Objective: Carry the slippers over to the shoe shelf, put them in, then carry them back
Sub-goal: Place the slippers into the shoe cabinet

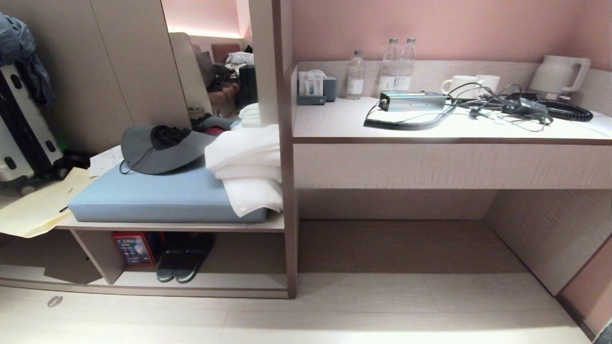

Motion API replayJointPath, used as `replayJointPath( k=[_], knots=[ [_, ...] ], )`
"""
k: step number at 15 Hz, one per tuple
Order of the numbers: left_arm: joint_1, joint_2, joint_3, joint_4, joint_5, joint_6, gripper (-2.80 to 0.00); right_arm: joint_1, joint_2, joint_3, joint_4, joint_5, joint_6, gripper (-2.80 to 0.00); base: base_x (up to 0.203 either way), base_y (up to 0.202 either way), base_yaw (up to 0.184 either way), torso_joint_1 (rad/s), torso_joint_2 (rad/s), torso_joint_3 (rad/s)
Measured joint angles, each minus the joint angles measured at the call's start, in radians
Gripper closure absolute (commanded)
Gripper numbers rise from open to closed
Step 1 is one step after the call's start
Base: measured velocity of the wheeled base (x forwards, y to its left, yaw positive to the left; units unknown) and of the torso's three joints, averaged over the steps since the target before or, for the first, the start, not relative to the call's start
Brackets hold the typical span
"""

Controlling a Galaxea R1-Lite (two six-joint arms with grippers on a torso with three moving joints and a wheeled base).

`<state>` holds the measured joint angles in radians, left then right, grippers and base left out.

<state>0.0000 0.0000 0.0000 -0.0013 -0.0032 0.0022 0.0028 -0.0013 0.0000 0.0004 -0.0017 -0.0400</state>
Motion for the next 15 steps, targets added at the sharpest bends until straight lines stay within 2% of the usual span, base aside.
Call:
replayJointPath(
  k=[5,15],
  knots=[
    [0.0,0.0,0.0,0.0,0.0,-0.001,0.0,0.0,0.0,0.0,0.0,0.0,0.0,0.0,0.002,0.037,-0.002,0.001,0.0,0.002],
    [0.0,0.0,0.0,0.0,0.0,0.0,0.0,0.0,0.0,0.0,0.0,0.0,0.0,0.0,0.0,0.194,-0.002,0.002,0.0,0.003]
  ],
)
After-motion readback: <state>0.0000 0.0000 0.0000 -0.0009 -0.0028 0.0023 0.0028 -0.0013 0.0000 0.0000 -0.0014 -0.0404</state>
